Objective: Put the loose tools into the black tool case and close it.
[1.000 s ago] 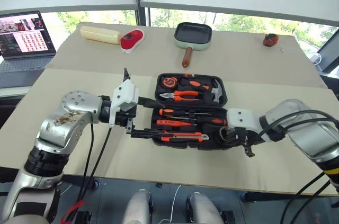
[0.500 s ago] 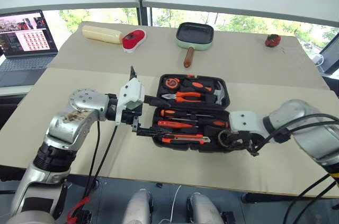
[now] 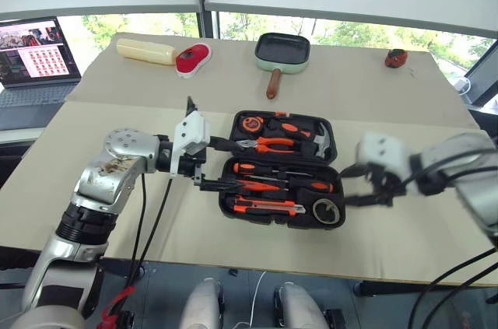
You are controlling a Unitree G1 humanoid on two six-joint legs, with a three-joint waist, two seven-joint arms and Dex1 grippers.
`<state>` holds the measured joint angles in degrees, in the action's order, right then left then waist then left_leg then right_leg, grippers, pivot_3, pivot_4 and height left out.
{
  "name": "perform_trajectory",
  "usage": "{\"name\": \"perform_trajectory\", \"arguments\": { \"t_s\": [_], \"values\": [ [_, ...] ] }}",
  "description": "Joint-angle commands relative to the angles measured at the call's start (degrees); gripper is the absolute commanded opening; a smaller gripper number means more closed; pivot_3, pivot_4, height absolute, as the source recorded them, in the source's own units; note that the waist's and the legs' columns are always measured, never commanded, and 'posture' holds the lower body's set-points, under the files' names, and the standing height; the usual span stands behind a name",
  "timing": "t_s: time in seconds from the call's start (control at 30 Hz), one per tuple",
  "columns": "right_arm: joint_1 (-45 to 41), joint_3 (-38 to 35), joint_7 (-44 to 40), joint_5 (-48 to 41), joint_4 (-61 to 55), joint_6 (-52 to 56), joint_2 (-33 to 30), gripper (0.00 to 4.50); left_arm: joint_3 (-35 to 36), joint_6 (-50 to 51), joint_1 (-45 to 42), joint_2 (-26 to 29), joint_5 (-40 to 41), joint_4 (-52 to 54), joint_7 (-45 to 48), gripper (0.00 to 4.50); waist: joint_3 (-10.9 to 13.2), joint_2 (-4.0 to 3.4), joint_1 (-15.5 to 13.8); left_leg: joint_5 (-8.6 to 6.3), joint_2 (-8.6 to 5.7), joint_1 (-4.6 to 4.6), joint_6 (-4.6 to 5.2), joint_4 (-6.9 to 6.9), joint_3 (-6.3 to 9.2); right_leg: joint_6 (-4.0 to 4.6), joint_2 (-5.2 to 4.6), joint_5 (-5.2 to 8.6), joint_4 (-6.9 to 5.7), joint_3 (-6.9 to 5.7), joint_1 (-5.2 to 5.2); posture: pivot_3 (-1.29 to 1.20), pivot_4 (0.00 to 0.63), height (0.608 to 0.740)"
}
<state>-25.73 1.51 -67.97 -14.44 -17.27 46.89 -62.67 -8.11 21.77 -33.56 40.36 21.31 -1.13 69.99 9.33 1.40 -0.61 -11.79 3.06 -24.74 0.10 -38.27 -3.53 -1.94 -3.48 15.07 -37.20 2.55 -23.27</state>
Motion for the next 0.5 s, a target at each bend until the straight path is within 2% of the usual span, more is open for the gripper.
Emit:
{"name": "perform_trajectory", "arguments": {
  "t_s": [0.03, 0.07, 0.1, 0.2, 0.23, 0.3, 0.5],
  "values": [
    [5.7, -6.6, 4.4, 0.0, 1.9, -0.3, 0.0, 1.83, 2.6, -4.5, 1.7, 1.7, -3.8, -4.6, -2.8, 2.98, 0.0, 0.0, -0.1, 0.0, 0.0, 0.0, 0.0, 0.03, 0.0, 0.0, 0.0, 0.0, 0.01, 0.0, 0.0, 0.0, 0.15, 0.74],
    [7.6, -7.7, 5.8, 0.5, 2.6, -1.2, 0.4, 1.37, 2.8, -5.3, 2.3, 1.9, -4.7, -5.7, -3.5, 2.49, 0.0, 0.0, -0.1, 0.0, -0.01, -0.02, 0.0, 0.03, 0.0, 0.0, -0.01, 0.0, 0.03, 0.0, -0.01, 0.0, 0.15, 0.74],
    [10.0, -8.7, 7.9, 1.1, 3.5, -2.2, 1.6, 1.17, 3.0, -5.9, 3.1, 2.1, -5.9, -6.9, -4.8, 2.24, 0.0, 0.0, -0.2, 0.0, -0.01, -0.03, 0.0, 0.03, 0.0, 0.0, -0.02, 0.0, 0.03, 0.0, -0.01, 0.0, 0.15, 0.74],
    [15.2, -8.0, 12.8, 3.0, 4.8, -6.2, 5.3, 0.14, 1.8, -7.3, 5.1, 1.3, -8.7, -8.2, -7.2, 1.2, 0.0, 0.01, -0.1, 0.0, -0.01, -0.04, 0.0, 0.0, -0.01, -0.01, -0.03, 0.0, 0.04, 0.0, 0.02, 0.0, 0.15, 0.74],
    [15.8, -7.5, 13.6, 3.4, 4.8, -7.2, 6.1, 0.0, 1.3, -7.5, 5.5, 0.9, -9.0, -8.1, -7.4, 0.81, 0.0, 0.01, -0.1, 0.0, -0.02, -0.04, 0.0, -0.01, -0.02, -0.01, -0.03, 0.0, 0.02, 0.01, 0.01, 0.0, 0.15, 0.74],
    [15.9, -6.3, 14.8, 3.9, 5.1, -8.4, 7.7, 0.0, 0.8, -7.9, 5.5, -0.2, -9.5, -8.5, -7.4, 0.08, 0.0, -0.01, 0.0, 0.0, -0.02, -0.04, 0.0, -0.01, -0.02, -0.01, -0.03, 0.0, -0.01, 0.02, -0.01, 0.0, 0.15, 0.74],
    [10.4, 0.3, 16.6, 5.6, 7.6, -13.4, 14.1, 0.0, -2.4, -5.7, 4.0, -6.5, -11.0, -8.6, -9.2, 0.03, 0.0, 0.0, 0.3, 0.01, -0.02, 0.01, -0.01, -0.05, -0.01, -0.02, 0.02, -0.02, -0.07, 0.04, 0.02, 0.0, 0.15, 0.74]
  ]
}}
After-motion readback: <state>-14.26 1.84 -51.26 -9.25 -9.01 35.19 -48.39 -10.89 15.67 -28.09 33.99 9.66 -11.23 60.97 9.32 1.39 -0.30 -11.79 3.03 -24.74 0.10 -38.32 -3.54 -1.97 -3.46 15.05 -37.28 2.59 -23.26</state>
